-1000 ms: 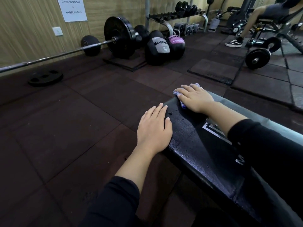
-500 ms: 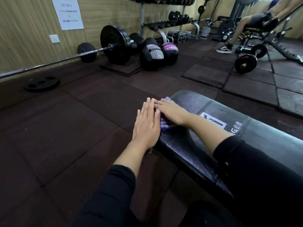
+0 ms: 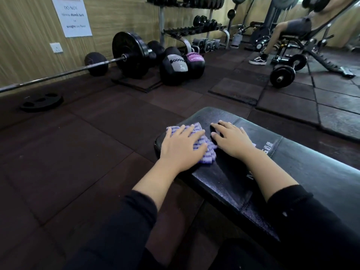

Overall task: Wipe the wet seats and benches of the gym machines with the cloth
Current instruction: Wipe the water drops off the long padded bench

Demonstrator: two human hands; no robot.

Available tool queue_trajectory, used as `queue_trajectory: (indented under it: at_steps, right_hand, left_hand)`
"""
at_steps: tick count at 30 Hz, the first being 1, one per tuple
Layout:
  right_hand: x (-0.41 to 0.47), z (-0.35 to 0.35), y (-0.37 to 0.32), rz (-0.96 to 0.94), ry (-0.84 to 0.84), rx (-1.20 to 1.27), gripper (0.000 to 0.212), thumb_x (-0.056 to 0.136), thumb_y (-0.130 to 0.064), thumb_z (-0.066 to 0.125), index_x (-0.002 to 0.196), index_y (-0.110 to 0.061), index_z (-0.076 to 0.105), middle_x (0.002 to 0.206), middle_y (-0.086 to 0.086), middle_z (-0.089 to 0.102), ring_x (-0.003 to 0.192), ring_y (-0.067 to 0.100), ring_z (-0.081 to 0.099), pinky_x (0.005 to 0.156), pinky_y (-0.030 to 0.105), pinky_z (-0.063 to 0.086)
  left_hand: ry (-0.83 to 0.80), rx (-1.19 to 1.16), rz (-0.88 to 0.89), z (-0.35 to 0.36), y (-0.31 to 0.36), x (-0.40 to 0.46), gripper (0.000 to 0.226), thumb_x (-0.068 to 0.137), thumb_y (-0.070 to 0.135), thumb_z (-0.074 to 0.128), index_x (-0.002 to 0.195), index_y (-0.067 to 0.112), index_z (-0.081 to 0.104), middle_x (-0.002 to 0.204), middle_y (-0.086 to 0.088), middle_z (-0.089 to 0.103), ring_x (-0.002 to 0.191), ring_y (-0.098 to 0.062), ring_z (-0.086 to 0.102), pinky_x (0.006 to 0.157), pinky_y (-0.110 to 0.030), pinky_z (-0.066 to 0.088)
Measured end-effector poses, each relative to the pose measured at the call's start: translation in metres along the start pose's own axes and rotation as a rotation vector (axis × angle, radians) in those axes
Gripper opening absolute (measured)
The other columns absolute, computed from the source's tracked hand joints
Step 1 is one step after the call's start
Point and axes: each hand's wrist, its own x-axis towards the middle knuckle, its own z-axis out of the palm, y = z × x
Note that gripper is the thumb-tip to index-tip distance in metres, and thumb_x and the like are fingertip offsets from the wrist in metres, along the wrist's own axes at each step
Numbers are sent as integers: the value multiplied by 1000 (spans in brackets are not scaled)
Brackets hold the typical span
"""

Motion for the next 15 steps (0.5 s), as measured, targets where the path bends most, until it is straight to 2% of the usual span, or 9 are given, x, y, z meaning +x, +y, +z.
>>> queue_trajectory:
  at_steps: [3, 6, 8, 12, 15]
  right_hand:
    - [2, -3, 3, -14, -5, 40, 45, 99, -41, 36, 144, -33, 35, 156, -2, 23, 144, 18, 18, 116, 46, 7]
    - [2, -6, 3, -12, -38, 60, 46, 99, -39, 37, 144, -33, 34, 157, -3, 22, 143, 16, 20, 116, 44, 9]
    - [3, -8, 4, -12, -67, 55, 46, 100, -39, 36, 145, -34, 33, 157, -3, 21, 143, 16, 20, 117, 43, 10]
    - [1, -7, 6, -16, -74, 71, 46, 100, -39, 35, 146, -34, 32, 157, -5, 19, 144, 17, 17, 118, 44, 8]
    - [0, -5, 6, -19, -70, 58, 46, 101, -39, 33, 146, -35, 30, 158, -5, 18, 145, 16, 15, 118, 43, 5]
  left_hand:
    - [-72, -37, 69, -1, 8, 2, 55, 95, 63, 28, 147, 47, 23, 161, 11, 13, 148, -15, 6, 119, -46, -1]
    - [-133, -40, -17, -4, -1, 29, 58, 94, 65, 27, 149, 46, 21, 161, 10, 11, 148, -15, 6, 119, -45, 1]
    - [-145, -85, -127, -6, -14, 41, 58, 95, 61, 29, 149, 44, 22, 160, 10, 15, 146, -17, 14, 118, -42, 10]
    - [-81, -246, -271, -4, -38, 17, 55, 95, 59, 32, 147, 45, 25, 155, 13, 26, 137, -20, 31, 108, -37, 28]
    - [28, -250, -344, 1, -35, -27, 55, 96, 56, 28, 149, 42, 24, 158, 13, 19, 141, -17, 21, 112, -36, 24]
